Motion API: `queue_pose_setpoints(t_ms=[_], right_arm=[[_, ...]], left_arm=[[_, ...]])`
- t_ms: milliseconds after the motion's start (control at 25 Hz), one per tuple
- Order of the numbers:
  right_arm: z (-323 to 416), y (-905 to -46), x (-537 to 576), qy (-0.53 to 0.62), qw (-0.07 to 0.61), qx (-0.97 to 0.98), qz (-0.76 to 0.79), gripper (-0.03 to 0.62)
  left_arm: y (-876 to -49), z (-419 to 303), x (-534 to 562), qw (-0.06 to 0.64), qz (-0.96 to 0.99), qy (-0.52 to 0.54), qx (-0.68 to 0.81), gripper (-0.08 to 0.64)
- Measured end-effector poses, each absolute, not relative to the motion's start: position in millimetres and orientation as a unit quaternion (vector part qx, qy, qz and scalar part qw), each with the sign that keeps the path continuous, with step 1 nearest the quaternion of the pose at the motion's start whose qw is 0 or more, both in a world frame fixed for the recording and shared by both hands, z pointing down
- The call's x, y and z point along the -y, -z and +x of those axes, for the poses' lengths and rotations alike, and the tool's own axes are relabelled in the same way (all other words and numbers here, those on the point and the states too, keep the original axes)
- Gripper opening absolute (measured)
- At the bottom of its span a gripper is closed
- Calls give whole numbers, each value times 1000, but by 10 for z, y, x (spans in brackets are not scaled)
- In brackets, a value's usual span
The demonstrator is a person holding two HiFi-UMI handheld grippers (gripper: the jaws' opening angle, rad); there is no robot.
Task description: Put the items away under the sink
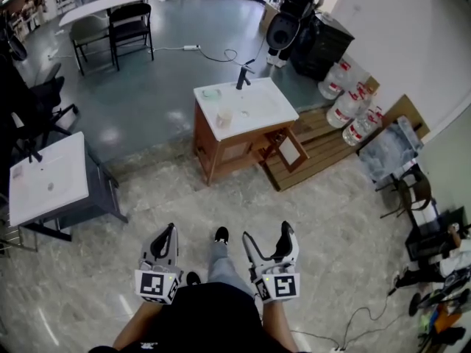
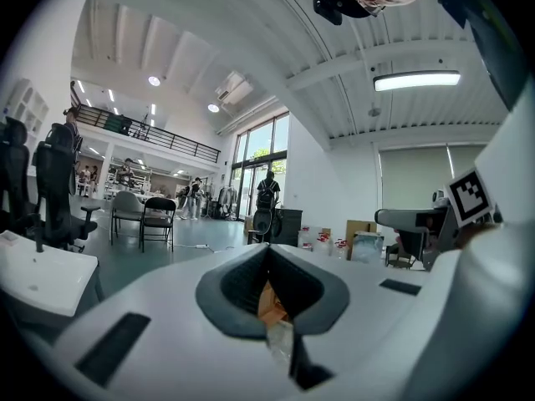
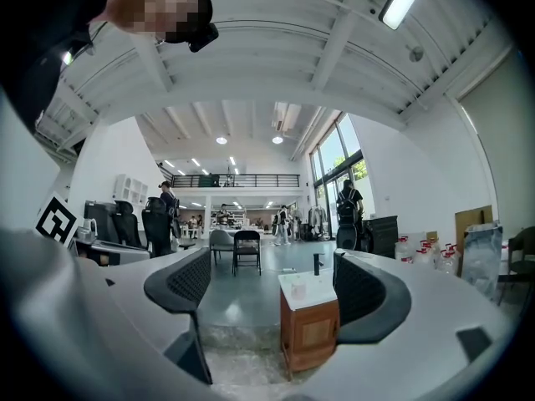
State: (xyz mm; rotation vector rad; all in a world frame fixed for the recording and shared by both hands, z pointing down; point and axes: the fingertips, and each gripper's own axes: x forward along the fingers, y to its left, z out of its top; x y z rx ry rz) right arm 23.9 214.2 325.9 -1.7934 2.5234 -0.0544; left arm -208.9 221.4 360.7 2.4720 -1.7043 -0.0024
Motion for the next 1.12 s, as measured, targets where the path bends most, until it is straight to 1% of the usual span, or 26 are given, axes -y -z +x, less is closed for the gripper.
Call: queue_pose_setpoints(t_ms=[240,600,880,1120], right_arm=[[324,-3301,-1629,20,27,-821,-571,449],[607,-3321,-523,30,33,-829,-557,449],[826,-3268,314,34,41,-846,-530,448],[866,-3365,852,48,47,-857,-511,448]], left_arm=[[-3676,-1948,-1777,75,818,-7,570,5],[-3621,-1591,-651,76,817,5,571,5],[-3624,-1247,136,75,806,-23,587,5],[-3718,-1152,527,100,791,-18,604,5]])
